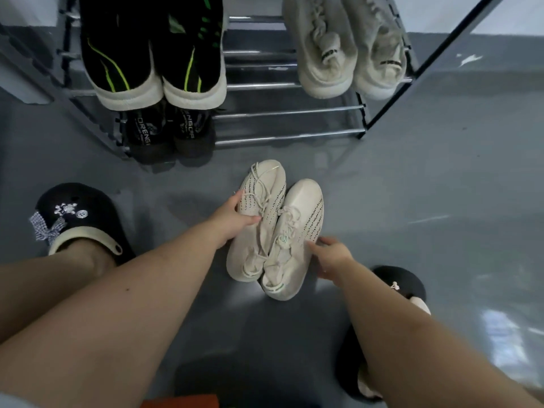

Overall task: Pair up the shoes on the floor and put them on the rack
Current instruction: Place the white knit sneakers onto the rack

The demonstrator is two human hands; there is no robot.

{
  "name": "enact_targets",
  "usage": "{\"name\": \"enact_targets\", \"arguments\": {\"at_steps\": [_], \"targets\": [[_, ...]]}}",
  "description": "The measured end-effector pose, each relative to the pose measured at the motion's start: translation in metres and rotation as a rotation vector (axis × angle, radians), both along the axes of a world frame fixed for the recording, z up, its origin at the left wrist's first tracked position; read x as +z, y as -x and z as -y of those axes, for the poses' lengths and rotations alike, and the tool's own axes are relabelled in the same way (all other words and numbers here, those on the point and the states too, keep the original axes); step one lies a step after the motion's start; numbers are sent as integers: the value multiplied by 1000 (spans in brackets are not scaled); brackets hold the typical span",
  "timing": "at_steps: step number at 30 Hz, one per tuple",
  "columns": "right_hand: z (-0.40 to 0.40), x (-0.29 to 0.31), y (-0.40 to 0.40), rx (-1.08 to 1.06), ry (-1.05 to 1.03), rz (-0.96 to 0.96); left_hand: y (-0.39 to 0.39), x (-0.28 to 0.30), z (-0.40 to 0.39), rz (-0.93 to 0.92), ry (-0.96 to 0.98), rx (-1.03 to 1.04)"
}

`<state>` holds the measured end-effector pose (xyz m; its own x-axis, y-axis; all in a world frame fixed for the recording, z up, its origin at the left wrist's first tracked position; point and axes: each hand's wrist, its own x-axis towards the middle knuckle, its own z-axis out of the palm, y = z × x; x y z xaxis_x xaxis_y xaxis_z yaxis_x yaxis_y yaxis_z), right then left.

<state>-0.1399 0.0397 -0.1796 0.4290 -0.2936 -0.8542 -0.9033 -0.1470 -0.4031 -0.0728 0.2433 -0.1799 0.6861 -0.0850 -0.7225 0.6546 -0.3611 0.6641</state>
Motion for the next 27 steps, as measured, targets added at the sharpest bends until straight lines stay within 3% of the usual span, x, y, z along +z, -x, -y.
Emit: {"name": "enact_targets", "arguments": {"at_steps": [4, 8, 14, 21, 27], "targets": [[-3, 12, 12, 96, -93, -94, 21, -3, -4, -22, -10, 86], [-8, 20, 25, 140, -165, -142, 53, -12, -12, -170, -108, 88], [-22, 10, 48, 39, -253, -1, 68, -6, -22, -304, -31, 37], [-36, 8, 59, 121, -35, 88, 73, -3, -20, -289, -26, -46], [-26, 10, 59, 73, 1, 114, 76, -3, -6, -274, 97, -17]]}}
